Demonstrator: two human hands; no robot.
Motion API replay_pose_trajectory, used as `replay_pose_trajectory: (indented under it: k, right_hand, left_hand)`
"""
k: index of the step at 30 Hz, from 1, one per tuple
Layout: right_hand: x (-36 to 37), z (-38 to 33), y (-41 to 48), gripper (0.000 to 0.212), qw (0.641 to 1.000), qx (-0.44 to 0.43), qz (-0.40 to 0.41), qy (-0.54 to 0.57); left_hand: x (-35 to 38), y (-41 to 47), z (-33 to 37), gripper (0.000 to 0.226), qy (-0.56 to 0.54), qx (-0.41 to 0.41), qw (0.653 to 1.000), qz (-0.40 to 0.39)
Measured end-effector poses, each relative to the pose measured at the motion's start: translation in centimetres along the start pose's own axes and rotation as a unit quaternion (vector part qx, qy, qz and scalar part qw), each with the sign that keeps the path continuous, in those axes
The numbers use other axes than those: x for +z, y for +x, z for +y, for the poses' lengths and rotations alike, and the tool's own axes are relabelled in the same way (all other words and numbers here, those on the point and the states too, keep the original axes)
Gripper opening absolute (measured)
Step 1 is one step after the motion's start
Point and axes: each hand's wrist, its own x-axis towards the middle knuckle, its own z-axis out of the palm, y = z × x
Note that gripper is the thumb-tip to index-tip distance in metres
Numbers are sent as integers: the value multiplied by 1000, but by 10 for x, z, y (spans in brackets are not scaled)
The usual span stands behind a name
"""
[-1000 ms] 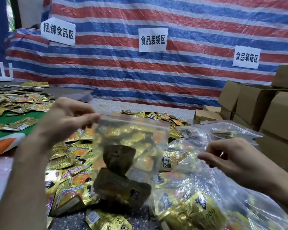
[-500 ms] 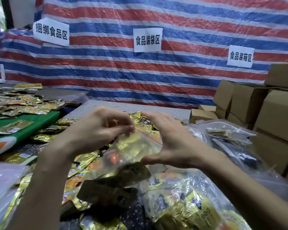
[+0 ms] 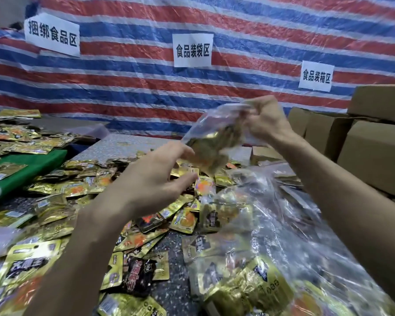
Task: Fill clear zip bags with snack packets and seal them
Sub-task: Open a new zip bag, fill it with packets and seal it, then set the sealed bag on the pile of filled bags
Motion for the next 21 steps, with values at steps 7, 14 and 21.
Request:
replay_pose_trajectory:
  k: [7, 14, 21]
  right_hand:
    - [-7, 69, -21, 23, 959, 74, -64, -264]
    - [7, 79, -51, 21, 920, 151, -171, -318]
    - [10, -3, -83, 19, 996, 22, -82, -18]
  left_hand:
    - [14, 2, 6, 37, 43, -2, 998, -56]
    - [33, 6, 13, 38, 68, 2, 997, -37]
    - [15, 2, 6, 31, 54, -39, 993, 97]
